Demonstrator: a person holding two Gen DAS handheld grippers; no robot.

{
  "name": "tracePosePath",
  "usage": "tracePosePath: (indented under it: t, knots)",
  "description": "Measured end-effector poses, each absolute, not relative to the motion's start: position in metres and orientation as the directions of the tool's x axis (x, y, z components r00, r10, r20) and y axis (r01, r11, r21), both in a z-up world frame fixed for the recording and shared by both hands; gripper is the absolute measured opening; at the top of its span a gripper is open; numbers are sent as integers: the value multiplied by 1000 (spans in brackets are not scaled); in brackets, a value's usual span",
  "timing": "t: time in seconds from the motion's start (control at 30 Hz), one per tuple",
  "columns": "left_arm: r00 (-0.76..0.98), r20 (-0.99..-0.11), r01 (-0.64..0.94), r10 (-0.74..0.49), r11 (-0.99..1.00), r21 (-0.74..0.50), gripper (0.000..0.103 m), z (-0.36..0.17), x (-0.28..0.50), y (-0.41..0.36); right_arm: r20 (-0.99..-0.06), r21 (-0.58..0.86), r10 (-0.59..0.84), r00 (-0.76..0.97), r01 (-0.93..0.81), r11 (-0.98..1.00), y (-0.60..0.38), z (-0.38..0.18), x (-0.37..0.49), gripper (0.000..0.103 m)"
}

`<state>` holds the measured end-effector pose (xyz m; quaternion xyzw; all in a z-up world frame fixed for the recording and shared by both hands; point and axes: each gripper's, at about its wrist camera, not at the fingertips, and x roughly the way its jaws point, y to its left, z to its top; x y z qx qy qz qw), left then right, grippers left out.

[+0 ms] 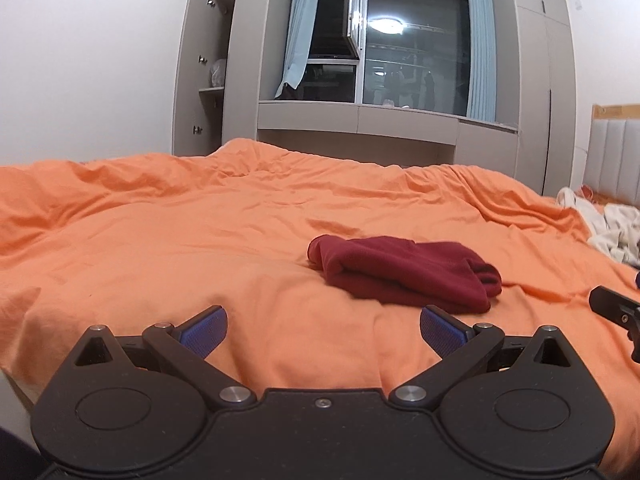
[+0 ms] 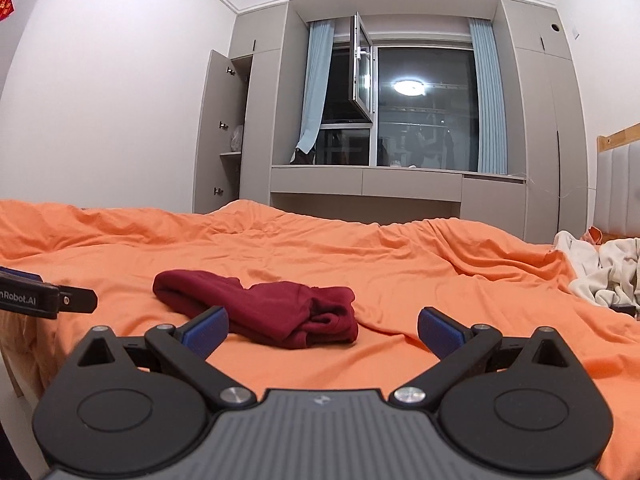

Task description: Fold small clothes

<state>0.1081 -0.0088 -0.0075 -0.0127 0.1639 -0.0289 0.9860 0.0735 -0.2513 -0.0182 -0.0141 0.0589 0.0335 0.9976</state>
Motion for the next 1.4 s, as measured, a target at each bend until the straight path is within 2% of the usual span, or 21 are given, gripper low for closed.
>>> tracePosePath:
  t: [0.4, 1.4]
  knots:
    - [933, -356, 69, -57, 997, 20, 102, -20, 102, -16, -210, 17, 33, 977, -30, 999, -259, -29, 78, 103]
    - [933, -355, 62, -55, 998, 10, 102, -19, 105, -16, -208, 25, 30, 978, -26, 999, -263, -30, 78, 103]
